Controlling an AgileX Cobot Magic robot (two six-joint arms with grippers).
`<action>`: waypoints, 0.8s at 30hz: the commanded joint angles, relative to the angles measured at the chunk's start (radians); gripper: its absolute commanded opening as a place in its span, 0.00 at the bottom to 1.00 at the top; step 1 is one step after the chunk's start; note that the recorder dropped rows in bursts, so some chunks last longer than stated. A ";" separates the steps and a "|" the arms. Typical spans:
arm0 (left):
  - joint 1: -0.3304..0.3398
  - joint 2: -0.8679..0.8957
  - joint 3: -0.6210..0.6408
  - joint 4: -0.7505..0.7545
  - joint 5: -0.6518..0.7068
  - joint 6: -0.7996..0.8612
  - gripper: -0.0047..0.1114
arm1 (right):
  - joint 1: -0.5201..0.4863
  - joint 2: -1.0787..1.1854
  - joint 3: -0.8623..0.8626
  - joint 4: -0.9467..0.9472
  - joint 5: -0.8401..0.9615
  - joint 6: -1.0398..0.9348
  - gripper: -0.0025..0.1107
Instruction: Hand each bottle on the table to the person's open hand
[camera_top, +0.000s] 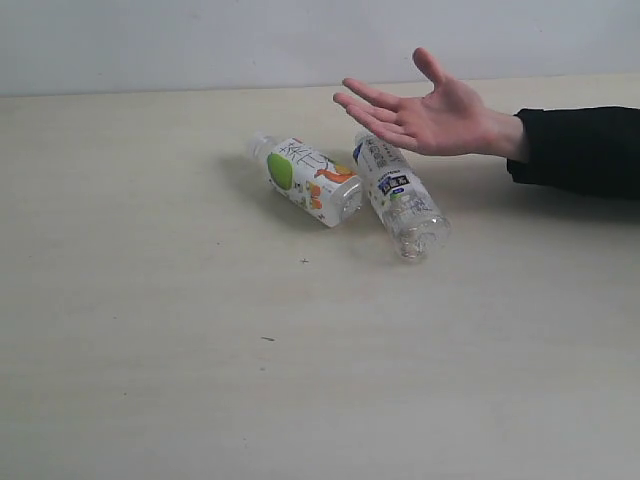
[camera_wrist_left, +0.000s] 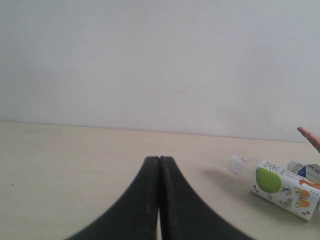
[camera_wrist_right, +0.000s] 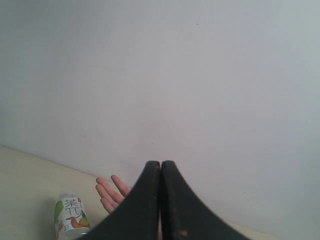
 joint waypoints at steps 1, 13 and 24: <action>-0.004 -0.006 0.000 -0.006 0.000 0.004 0.04 | 0.001 -0.004 -0.004 0.000 -0.004 0.000 0.02; -0.004 -0.006 0.000 -0.006 0.000 0.004 0.04 | 0.030 0.701 -0.372 0.094 0.273 0.008 0.02; -0.004 -0.006 0.000 -0.006 0.000 0.004 0.04 | 0.051 1.419 -0.664 0.568 0.398 -0.338 0.03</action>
